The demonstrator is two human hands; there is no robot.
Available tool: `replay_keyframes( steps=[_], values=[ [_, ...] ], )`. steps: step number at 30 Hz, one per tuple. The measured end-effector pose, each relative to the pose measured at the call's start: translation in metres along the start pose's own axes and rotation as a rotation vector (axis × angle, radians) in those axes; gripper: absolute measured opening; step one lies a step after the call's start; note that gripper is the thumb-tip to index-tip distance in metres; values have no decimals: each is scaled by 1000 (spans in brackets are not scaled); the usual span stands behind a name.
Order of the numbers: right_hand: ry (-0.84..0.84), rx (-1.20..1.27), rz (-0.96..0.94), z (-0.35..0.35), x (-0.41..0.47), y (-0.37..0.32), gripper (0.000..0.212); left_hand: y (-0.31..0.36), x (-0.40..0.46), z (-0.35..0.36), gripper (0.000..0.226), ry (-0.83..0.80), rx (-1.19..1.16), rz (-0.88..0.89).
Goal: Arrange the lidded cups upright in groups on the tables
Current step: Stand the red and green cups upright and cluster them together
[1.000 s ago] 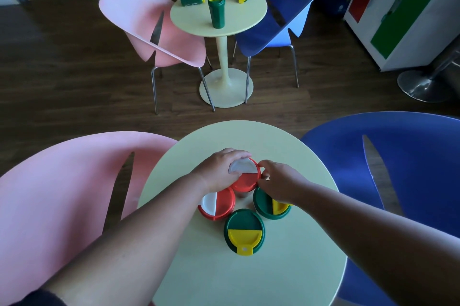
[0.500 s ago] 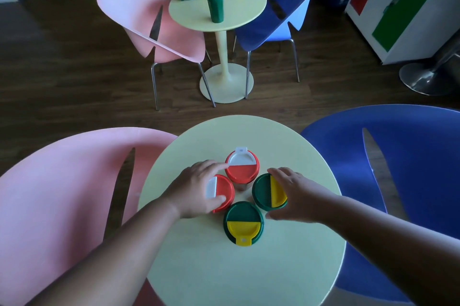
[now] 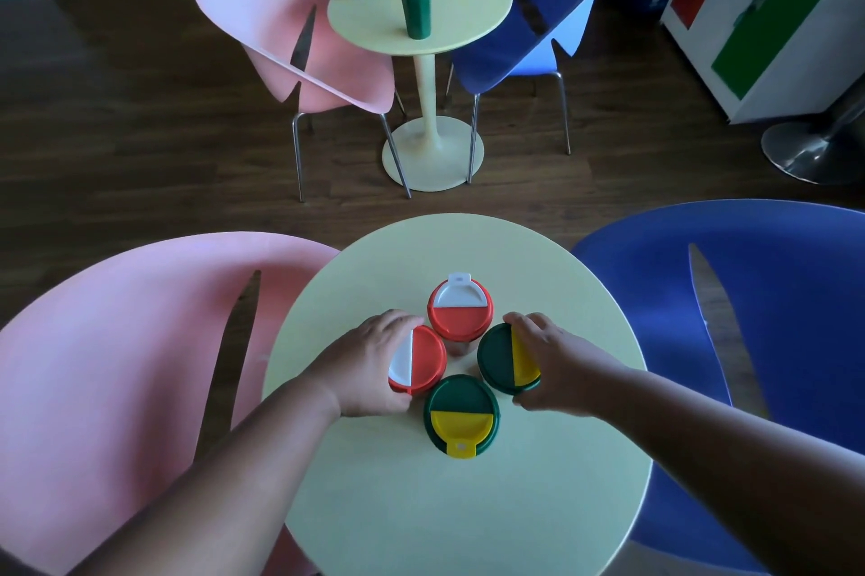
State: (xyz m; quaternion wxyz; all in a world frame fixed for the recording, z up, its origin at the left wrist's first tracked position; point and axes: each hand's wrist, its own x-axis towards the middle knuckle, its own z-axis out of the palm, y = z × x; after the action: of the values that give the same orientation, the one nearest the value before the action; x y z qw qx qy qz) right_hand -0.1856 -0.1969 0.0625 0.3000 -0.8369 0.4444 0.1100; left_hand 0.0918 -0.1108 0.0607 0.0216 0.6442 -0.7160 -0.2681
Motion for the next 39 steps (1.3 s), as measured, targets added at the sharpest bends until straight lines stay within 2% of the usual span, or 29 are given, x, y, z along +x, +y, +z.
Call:
replay_keyframes(
  steps=[6, 9, 13, 17, 21, 28, 37, 39],
  values=[
    [-3, -3, -24, -1, 2, 1, 106, 4, -3, -2, 98, 11, 140, 30],
    [-1, -2, -32, -1, 2, 2, 107, 19, -10, -4, 95, 102, 208, 166],
    [2, -11, -41, -1, 0, 2, 108, 43, -17, 10, 98, 146, 294, 331],
    [2, -17, -34, 0, 0, 2, 107, 53, -16, 31, 103, 132, 411, 350],
    [14, -16, -38, 1, 0, 2, 106, 57, -16, 39, 91, 181, 341, 341],
    [11, -24, -30, 1, 0, 1, 105, 56, -16, 44, 87, 226, 285, 297],
    [-10, -41, -49, -2, -1, 2, 115, 51, -18, 39, 102, 201, 311, 309],
    [-23, -33, -51, -4, -3, 3, 117, 49, -19, 31, 96, 231, 239, 279]
  ],
)
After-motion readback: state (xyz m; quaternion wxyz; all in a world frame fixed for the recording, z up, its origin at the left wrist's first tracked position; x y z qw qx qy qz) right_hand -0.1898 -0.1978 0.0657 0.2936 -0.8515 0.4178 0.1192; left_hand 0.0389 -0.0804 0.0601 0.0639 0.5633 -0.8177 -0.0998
